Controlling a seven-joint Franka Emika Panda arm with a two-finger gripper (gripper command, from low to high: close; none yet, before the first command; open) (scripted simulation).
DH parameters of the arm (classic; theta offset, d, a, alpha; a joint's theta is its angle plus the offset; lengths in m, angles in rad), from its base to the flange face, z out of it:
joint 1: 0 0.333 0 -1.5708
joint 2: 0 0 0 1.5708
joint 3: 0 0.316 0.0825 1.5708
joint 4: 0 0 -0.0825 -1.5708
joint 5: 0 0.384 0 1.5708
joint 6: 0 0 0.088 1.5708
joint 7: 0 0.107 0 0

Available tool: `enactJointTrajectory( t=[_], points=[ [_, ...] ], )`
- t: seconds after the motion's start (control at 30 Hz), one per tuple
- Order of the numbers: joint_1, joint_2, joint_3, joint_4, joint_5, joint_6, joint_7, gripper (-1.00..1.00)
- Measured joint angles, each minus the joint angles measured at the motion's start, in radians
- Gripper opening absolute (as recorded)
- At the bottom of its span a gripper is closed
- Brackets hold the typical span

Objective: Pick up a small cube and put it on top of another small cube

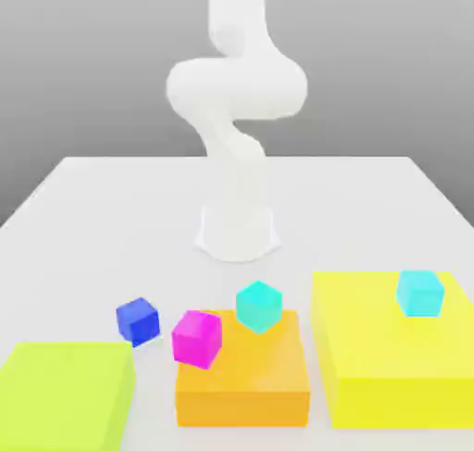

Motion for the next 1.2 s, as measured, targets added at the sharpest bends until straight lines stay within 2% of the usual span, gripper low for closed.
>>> enactJointTrajectory(
  t=[0.4,0.57,0.67,0.83,0.87,1.07,1.2],
  points=[
    [-0.235,0.37,-0.058,-0.377,-0.045,0.315,0.211,0.0],
    [-0.331,0.578,-0.11,-0.551,-0.046,0.482,0.299,0.0],
    [-0.361,0.751,-0.114,-0.58,0.021,0.615,0.278,0.0],
    [-0.453,0.941,-0.009,-0.554,0.078,0.77,0.24,0.0],
    [-0.465,0.968,0.002,-0.55,0.078,0.792,0.239,-1.0],
    [-0.47,0.982,0.007,-0.547,0.072,0.804,0.243,-1.0],
    [-0.446,0.884,-0.022,-0.565,0.051,0.723,0.261,-1.0]
  ],
)
